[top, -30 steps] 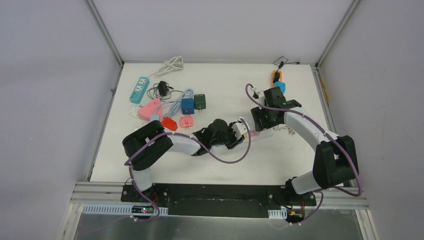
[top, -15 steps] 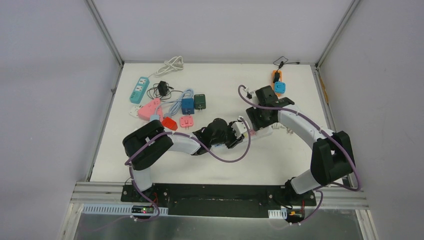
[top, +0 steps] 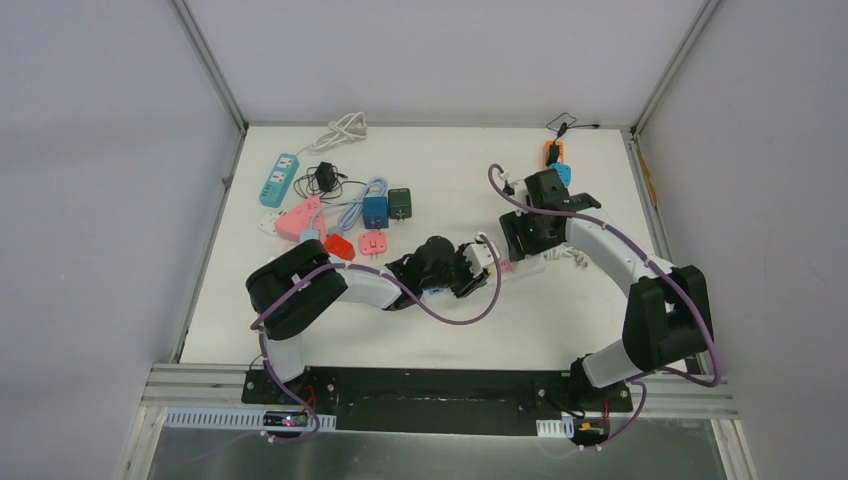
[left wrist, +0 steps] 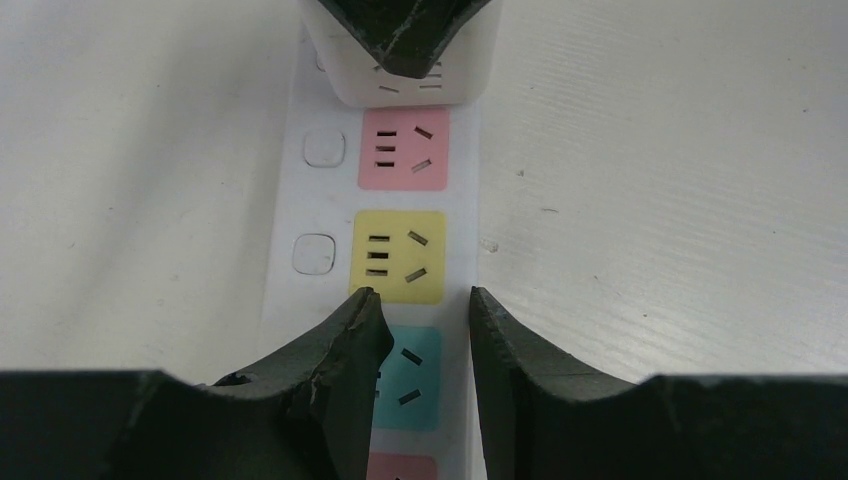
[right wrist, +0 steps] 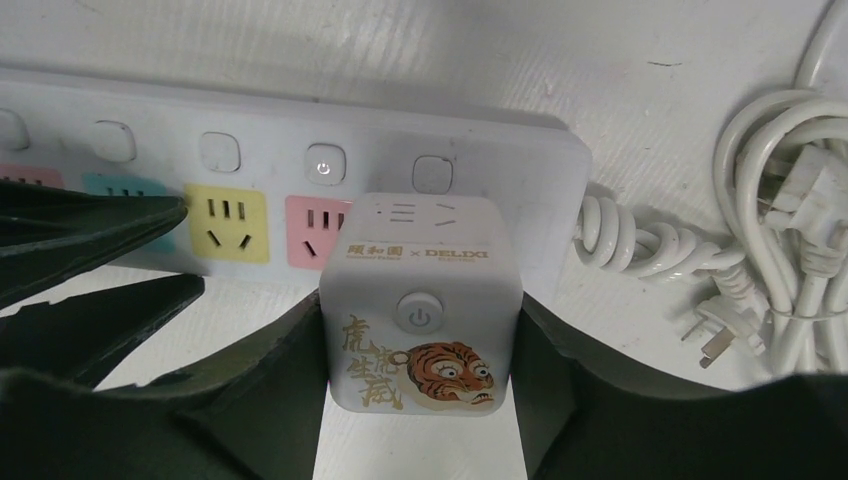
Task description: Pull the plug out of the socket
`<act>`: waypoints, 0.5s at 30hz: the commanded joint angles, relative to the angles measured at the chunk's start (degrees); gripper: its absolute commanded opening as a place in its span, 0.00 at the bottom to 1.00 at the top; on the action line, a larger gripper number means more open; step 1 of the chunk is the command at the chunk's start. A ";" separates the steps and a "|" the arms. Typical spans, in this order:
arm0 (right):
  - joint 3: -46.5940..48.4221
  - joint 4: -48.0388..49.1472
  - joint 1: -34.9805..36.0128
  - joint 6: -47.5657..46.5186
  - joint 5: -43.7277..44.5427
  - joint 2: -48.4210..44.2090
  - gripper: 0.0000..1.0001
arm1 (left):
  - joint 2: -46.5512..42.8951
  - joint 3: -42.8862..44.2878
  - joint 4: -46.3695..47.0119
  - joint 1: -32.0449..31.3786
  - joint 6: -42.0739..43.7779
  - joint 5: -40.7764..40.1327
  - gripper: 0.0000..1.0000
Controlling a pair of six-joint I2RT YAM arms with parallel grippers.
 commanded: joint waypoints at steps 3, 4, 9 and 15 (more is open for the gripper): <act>3.31 -1.53 1.17 4.05 -25.12 -4.19 0.00 | 3.51 -1.51 -7.32 0.65 -1.80 0.54 0.37; 3.71 -1.84 1.16 3.28 -22.27 -4.26 0.00 | 3.51 -1.52 -7.33 0.68 -1.97 0.63 0.36; 3.53 -2.89 1.16 -4.06 0.04 -5.59 0.00 | 3.53 -1.15 -7.75 0.67 -2.27 0.73 0.37; 3.72 -3.71 0.80 -4.02 -6.78 -7.75 0.00 | 3.70 -0.77 -8.44 0.66 -2.61 0.96 0.36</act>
